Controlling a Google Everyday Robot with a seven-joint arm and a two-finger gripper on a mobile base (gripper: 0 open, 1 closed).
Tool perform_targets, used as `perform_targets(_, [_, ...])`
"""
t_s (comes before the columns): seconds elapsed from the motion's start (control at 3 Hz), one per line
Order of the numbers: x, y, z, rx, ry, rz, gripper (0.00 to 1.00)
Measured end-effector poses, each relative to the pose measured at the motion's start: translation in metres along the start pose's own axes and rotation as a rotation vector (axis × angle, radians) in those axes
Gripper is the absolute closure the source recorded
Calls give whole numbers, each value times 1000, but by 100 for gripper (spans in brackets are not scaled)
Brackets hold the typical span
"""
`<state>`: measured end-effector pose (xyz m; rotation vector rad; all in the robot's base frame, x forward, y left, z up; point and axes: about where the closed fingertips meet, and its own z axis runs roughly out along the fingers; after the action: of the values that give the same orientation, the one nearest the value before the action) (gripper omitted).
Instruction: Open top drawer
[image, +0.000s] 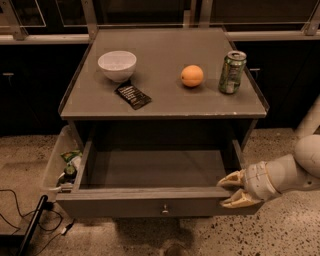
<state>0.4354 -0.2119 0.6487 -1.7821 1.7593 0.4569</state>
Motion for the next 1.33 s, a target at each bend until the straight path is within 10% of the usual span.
perform_targets(0.33, [0,0,0,0,0,0,35])
perform_targets(0.67, [9,25,-2,-29,-25,25,37])
perform_targets(1.33, [12,68,-15,-38,-29,29,84])
